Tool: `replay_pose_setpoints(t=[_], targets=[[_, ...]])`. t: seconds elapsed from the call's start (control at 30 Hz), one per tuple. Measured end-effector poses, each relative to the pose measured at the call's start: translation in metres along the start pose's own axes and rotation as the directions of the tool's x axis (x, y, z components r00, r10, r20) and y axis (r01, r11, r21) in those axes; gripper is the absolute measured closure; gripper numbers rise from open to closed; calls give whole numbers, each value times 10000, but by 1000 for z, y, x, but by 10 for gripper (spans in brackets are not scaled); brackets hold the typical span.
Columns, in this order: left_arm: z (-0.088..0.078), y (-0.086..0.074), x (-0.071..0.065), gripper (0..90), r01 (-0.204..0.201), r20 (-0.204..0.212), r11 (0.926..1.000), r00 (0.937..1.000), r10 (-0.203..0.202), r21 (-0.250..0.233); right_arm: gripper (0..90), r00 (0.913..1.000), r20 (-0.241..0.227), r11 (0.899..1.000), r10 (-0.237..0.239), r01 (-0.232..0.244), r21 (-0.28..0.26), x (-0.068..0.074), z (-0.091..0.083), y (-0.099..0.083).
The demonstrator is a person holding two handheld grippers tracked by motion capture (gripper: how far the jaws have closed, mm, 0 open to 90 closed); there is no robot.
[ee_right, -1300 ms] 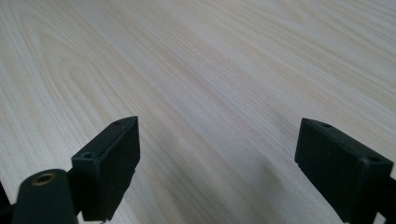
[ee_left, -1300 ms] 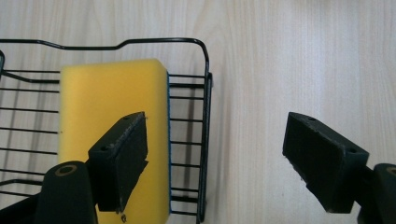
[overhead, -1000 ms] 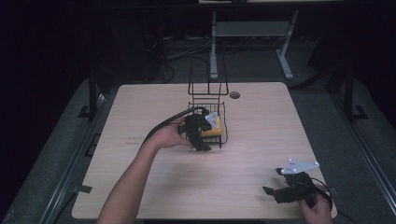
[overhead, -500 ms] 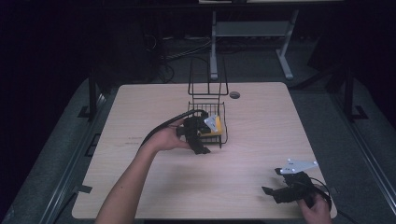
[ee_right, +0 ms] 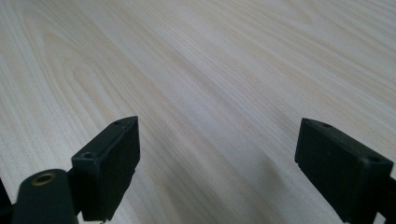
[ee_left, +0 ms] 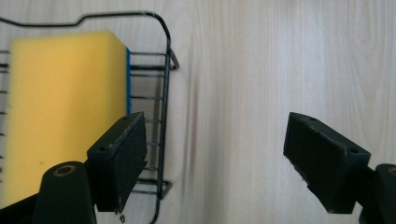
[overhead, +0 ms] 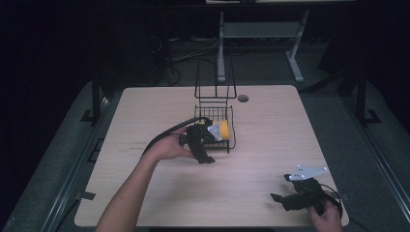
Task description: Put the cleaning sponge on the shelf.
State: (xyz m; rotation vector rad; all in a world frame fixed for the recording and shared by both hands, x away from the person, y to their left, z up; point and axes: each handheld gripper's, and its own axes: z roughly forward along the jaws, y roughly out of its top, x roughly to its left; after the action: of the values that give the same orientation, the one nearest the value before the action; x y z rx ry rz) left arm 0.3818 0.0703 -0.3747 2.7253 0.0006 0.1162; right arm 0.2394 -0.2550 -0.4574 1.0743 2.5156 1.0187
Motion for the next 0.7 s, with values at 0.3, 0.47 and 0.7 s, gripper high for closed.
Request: replay_pose_setpoints(t=[0.3, 0.47, 0.7], targets=[[0, -11, -7, 205, 116, -17, 9999, 9999, -116, -75, 138, 10000, 41, 10000, -30, 30, 24, 0, 1, 0], [1, -14, -12, 205, 195, -21, 9997, 9998, -195, -152, 138, 10000, 35, 10000, -19, 19, 45, 0, 0, 0], [2, -15, -18, 205, 21, 32, 10000, 10000, -21, -42, 138, 10000, 43, 10000, 25, -25, 92, 1, 1, -1]])
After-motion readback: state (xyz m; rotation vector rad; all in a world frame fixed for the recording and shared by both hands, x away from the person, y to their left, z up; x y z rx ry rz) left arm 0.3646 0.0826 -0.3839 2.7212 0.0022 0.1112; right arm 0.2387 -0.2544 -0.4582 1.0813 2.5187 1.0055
